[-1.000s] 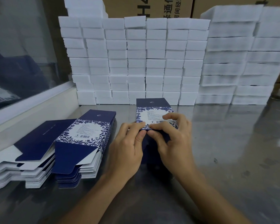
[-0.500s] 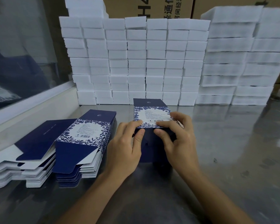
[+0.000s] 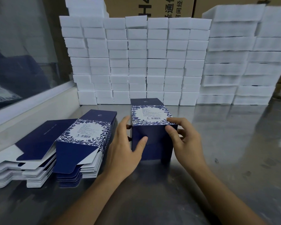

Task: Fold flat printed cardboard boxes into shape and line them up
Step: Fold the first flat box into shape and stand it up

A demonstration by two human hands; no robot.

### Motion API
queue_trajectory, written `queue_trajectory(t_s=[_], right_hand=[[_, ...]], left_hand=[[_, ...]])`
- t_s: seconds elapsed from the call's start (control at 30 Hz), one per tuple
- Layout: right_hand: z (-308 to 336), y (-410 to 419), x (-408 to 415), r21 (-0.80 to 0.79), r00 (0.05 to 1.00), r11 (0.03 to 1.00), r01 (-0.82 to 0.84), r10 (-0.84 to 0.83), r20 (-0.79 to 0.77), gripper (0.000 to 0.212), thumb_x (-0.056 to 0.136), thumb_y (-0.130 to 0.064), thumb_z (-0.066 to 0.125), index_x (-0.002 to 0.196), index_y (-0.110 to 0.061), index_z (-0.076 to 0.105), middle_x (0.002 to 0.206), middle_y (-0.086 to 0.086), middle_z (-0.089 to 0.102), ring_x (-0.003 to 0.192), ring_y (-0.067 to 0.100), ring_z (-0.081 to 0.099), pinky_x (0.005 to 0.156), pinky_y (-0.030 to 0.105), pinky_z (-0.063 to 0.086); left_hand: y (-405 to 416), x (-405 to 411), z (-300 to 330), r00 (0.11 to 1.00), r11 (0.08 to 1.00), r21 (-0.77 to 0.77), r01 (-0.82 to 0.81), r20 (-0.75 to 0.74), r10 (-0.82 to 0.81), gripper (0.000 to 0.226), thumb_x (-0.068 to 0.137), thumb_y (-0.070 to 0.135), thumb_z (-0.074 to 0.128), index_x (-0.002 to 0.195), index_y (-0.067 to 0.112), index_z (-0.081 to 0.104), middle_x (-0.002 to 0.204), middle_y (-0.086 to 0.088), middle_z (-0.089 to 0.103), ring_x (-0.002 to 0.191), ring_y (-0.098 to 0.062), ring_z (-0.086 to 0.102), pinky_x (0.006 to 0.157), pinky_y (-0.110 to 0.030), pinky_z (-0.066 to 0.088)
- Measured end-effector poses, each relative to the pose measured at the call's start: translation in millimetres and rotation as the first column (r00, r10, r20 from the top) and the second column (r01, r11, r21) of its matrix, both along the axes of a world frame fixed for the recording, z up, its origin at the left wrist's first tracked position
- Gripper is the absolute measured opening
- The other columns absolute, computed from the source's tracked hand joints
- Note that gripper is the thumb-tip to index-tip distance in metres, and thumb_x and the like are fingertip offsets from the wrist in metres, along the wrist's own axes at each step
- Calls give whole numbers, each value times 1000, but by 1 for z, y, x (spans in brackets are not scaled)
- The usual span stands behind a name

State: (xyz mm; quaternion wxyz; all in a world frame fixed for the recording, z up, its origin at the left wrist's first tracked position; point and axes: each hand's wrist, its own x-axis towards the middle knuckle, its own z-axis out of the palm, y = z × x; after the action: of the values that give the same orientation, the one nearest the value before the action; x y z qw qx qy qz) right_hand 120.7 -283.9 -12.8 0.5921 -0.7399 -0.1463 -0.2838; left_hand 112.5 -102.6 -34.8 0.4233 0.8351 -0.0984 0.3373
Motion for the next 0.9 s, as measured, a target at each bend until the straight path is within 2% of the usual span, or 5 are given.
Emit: queue_trajectory(t_s=[0.1,0.3,0.57,0.77,0.9], right_hand=[[-3,-2,1,11,996,998,-69,69,-51,42,92,-20,69,115,-51,52,115,-24,61,101,1,63,67,14,53],[-10,-2,1,-207,988,976,-66,35,-151,87,76,-18,87,132,-59,34,116,-31,52,96,-5,60,68,27,60],[-11,1,-2,-206,996,976,73,-80,-25,71,73,-25,88,126,-42,43,112,-9,59,85,14,63,72,45,57],[-8,4,-5,-148,999,988,39,-40,-4,57,81,-27,82,124,-40,46,114,-21,58,100,3,60,77,39,57],[-5,5,-10,-119,999,993,-25,28,26,53,84,-47,71,130,-39,45,125,-26,57,114,3,58,86,30,52]], left_hand=[[1,1,-3,995,1000,-18,8,-95,-9,88,79,42,76,146,40,18,139,12,50,115,-13,58,89,-43,55],[4,0,-3,997,1000,13,-8,-71,9,97,75,28,80,148,40,17,144,12,47,123,-10,52,97,-31,48],[0,-4,0,996,997,31,-71,48,70,86,75,29,81,138,45,24,141,13,50,116,-12,53,86,-29,46],[1,-3,0,996,998,3,-61,68,61,86,72,37,80,138,46,25,133,16,55,105,-7,57,80,-25,45],[1,-3,3,981,977,-135,165,128,-148,89,71,40,77,141,46,23,134,24,53,114,5,58,85,-6,44]])
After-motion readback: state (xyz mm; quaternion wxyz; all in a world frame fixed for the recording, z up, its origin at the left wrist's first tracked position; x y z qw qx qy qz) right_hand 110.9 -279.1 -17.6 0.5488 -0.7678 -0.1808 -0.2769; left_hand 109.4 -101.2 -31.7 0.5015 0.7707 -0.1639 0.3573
